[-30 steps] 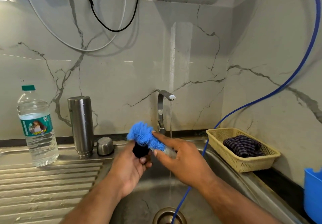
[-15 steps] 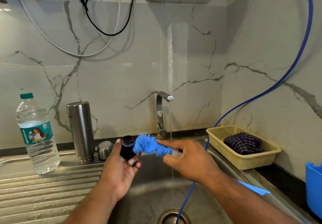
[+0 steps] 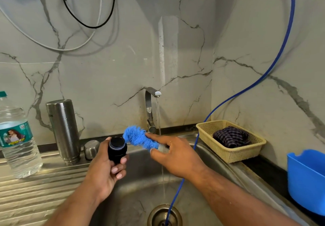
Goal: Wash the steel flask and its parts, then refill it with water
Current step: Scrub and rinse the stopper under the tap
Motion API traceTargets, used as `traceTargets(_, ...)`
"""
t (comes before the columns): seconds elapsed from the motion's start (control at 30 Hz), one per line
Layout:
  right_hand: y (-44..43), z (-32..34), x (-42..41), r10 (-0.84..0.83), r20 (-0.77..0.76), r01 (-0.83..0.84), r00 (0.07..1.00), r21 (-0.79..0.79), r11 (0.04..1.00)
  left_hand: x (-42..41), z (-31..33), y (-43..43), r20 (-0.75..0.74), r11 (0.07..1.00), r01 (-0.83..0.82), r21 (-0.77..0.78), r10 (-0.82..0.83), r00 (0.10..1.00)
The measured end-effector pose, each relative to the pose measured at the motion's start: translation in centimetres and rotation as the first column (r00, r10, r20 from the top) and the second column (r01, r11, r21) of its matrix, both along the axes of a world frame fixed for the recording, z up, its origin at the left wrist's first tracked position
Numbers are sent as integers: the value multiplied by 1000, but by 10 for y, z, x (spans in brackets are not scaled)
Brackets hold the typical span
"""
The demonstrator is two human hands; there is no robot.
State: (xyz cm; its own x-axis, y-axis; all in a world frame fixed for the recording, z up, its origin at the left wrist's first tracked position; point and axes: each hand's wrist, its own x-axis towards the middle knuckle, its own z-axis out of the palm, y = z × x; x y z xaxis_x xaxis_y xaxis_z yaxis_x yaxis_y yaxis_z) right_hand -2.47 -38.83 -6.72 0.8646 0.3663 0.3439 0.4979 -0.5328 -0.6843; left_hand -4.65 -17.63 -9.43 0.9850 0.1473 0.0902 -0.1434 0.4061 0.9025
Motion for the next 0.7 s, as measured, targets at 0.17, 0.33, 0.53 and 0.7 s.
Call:
traceTargets(0.17, -1, 0, 3, -27, 1, 27, 1000, -51, 998, 3, -1, 1, 2, 999, -31, -25, 31, 1000)
traceTargets(0.33, -1, 2, 4, 74, 24, -71, 997, -100, 992, 4, -1, 3, 25, 988, -157, -11, 157, 987)
traceTargets(0.53, -1, 3, -1, -6, 75, 5, 997, 10, 1000, 1, -6, -20, 57, 952, -84, 296, 70, 996)
traceTargets(0.7, -2, 4, -1, 17, -19, -16, 1000, 88, 996, 2, -2, -12, 56, 985, -84, 150, 76, 995)
